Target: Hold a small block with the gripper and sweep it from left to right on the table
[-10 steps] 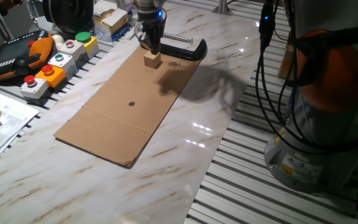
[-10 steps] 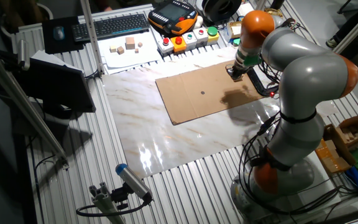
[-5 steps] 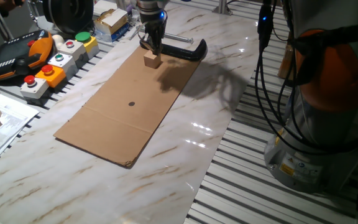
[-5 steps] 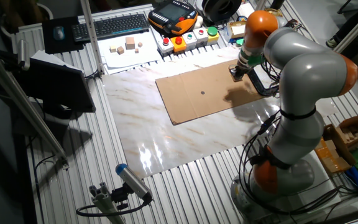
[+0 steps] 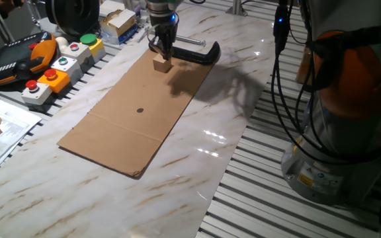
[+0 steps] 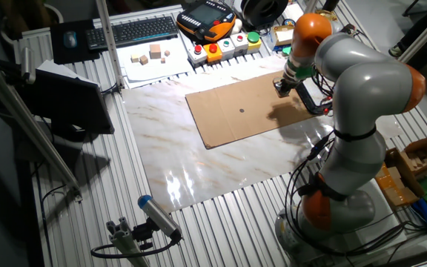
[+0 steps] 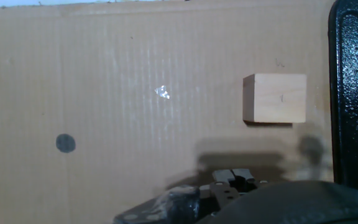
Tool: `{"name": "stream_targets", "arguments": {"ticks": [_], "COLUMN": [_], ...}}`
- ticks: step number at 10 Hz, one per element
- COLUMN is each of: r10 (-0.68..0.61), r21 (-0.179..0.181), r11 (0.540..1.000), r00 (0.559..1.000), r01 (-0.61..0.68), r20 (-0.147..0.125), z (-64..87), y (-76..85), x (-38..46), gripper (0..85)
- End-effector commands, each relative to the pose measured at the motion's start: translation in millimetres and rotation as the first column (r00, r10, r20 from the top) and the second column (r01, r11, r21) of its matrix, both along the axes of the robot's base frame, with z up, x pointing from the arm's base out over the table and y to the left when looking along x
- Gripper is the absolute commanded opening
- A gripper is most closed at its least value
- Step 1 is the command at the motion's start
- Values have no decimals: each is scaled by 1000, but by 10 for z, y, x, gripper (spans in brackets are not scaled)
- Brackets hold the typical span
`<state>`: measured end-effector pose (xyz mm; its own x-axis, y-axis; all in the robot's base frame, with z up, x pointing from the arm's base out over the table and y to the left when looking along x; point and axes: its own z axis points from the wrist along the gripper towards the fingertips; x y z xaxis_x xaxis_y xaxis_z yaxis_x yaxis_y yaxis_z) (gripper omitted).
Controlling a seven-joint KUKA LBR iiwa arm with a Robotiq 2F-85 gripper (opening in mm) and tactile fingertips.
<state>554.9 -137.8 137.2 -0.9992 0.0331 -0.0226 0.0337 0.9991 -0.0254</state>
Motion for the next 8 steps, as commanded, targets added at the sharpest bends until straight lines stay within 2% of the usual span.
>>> {"name": "stream_targets", "arguments": {"ticks": [1, 2, 3, 4, 5, 8], "r10": [-23, -40, -17, -2, -11, -5], "r21": [-1, -27, -75, -93, -74, -72], "r11": [1000, 999, 997, 996, 997, 997], "r00": [1000, 999, 1000, 1000, 1000, 1000], "r01": [23, 40, 15, 0, 9, 3], "r20": [-10, -18, -15, -16, -22, -21], "z": [0, 0, 0, 0, 0, 1], "y": [-1, -1, -1, -1, -1, 4], "x": [0, 0, 0, 0, 0, -6], "gripper": [7, 7, 7, 7, 7, 7]}}
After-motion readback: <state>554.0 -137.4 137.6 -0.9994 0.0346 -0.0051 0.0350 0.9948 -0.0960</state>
